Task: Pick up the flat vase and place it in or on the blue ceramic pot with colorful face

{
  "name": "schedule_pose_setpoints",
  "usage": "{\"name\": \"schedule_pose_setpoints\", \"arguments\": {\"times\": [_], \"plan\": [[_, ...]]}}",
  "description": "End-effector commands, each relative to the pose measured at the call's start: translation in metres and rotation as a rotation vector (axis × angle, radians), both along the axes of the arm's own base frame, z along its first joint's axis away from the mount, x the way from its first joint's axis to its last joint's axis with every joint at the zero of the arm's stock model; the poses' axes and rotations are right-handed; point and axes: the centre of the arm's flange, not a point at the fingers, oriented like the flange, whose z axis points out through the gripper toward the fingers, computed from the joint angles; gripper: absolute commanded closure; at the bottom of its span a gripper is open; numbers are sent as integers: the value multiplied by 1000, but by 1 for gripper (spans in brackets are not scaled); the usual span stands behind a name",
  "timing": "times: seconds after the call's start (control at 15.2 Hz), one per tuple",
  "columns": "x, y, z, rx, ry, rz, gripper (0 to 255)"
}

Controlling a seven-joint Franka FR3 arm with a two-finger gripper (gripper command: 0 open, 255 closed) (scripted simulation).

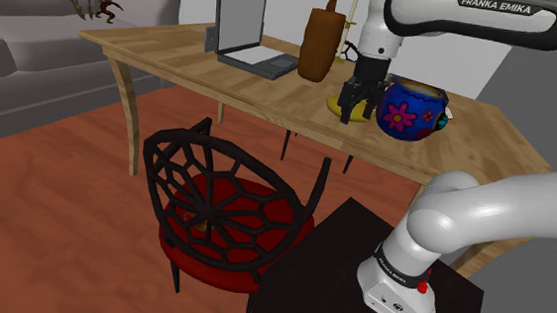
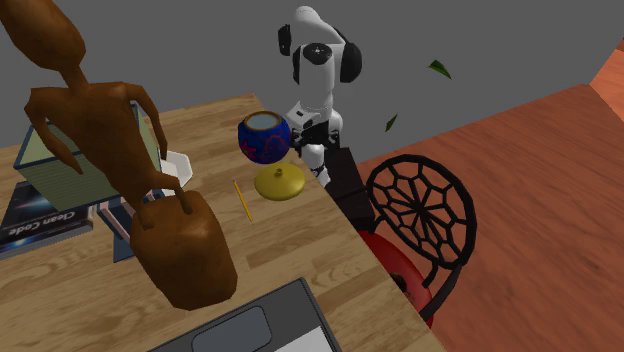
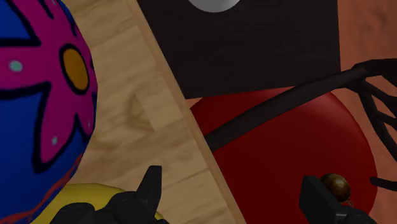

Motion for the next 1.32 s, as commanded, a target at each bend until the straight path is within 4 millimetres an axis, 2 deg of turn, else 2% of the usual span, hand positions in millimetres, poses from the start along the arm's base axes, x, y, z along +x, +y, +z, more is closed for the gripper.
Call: {"name": "schedule_pose_setpoints", "arguments": {"times": [0.0, 0.79, 1.25], "plan": [[0, 0, 0, 0, 0, 0, 0], [54, -114, 65, -8, -175, 88, 0], [56, -115, 29, -8, -175, 88, 0]]}}
